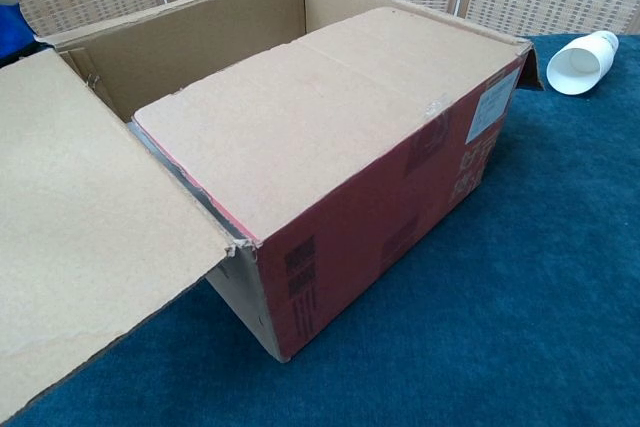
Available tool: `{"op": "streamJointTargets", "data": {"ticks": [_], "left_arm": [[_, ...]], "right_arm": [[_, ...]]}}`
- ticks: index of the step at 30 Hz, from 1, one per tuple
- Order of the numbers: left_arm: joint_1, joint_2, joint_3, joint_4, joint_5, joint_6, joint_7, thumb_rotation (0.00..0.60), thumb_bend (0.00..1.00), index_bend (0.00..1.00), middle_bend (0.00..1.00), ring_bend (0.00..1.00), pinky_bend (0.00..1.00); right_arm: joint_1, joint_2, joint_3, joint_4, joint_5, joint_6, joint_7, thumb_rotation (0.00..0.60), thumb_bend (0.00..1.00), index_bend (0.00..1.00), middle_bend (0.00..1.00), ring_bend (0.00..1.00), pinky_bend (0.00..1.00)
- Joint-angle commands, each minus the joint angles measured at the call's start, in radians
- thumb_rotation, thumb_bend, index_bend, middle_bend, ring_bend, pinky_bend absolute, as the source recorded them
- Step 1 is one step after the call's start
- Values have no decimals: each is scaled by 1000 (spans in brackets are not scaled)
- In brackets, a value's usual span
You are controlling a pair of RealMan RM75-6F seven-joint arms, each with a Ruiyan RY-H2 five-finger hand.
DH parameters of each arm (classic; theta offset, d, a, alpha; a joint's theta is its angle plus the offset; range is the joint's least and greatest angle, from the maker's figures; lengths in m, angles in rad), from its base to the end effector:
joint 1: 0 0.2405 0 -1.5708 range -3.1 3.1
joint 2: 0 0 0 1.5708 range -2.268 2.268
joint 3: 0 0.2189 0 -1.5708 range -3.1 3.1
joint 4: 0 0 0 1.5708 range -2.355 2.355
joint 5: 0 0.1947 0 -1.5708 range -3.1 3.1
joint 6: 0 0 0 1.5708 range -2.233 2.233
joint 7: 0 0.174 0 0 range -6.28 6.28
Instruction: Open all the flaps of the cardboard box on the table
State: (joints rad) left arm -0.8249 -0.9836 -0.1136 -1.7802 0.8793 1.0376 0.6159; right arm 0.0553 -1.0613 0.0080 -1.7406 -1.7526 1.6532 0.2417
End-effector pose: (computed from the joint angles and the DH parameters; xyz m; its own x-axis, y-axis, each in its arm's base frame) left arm -0.1402 0.3703 0.1463 0.7590 0.0646 0.6479 0.6447 -0.2139 -0.7339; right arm -0.2111 -0.1839 0.1679 0.0842 0.0473 0.9953 -0.9633 -0.2517 0.0935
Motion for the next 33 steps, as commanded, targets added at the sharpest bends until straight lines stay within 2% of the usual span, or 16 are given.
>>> {"op": "streamJointTargets", "data": {"ticks": [1,4,6,11,15,19,24,28,33], "left_arm": [[-9,36,-42,-96,-78,-53,-63,553,0,330,4,0,37],[-33,72,-77,-180,-171,-120,-121,537,0,225,18,0,94],[-54,96,-97,-216,-228,-169,-157,532,0,196,39,0,135],[-114,121,-106,-263,-313,-226,-166,525,0,126,64,9,187],[-155,135,-157,-296,-449,-347,-312,521,0,107,63,18,216],[-190,149,-174,-276,-496,-428,-384,502,0,108,61,18,214],[-243,142,-178,-250,-567,-489,-469,494,0,116,63,46,295],[-274,128,-174,-225,-591,-509,-509,499,0,114,105,99,349],[-358,79,-110,-183,-639,-506,-494,497,0,120,142,117,384]], "right_arm": [[0,0,-1,-2,-2,0,0,600,65,0,0,0,0],[0,0,-2,-3,-4,1,-2,600,72,0,0,0,0],[0,0,-3,-4,-5,1,-2,600,82,0,0,0,0],[-1,2,-4,-4,-7,3,2,600,81,0,0,0,0],[-1,3,-3,-3,-6,6,11,600,82,0,0,0,0],[0,4,-3,-2,-7,5,15,600,82,0,0,0,0],[1,4,-4,-2,-10,4,14,600,81,0,0,0,0],[1,4,-4,-2,-8,3,13,600,82,0,0,0,0],[2,3,-4,-1,-8,1,12,600,81,0,0,0,0]]}}
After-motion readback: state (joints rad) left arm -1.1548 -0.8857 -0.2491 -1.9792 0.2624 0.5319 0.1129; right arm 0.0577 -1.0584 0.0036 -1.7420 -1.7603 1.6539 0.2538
